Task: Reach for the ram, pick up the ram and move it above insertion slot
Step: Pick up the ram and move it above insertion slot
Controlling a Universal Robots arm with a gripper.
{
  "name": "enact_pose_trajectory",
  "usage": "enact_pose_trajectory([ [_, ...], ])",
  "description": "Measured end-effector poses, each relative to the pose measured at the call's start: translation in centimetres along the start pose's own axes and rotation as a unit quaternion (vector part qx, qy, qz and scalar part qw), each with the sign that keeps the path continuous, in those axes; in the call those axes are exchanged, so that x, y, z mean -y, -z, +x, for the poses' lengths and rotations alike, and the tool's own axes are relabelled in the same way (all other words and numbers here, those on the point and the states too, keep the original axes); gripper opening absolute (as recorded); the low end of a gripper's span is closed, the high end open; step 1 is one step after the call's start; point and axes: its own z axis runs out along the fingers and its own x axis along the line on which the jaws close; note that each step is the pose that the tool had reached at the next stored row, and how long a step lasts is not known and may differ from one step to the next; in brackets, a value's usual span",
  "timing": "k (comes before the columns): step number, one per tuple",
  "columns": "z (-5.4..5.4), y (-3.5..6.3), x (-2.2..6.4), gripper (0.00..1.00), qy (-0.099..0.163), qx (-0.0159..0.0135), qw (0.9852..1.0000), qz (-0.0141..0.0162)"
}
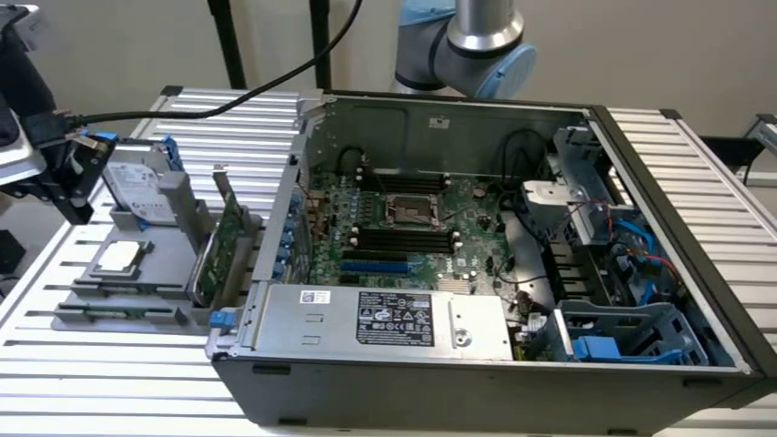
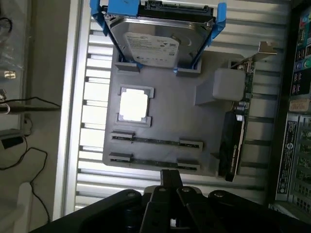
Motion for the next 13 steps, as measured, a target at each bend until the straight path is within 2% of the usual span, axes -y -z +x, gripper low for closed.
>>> enact_pose_trajectory([
  [4, 0.00, 0.00, 0.00, 0.11, 0.036, -0.0014, 0.9994, 0.0001],
  [7, 0.00, -0.01, 0.00, 0.11, 0.063, -0.0024, 0.9980, 0.0001],
  [10, 0.00, -0.01, 0.00, 0.11, 0.090, -0.0035, 0.9959, 0.0002],
  [13, 0.00, -0.02, 0.00, 0.11, 0.118, -0.0045, 0.9931, 0.0002],
])
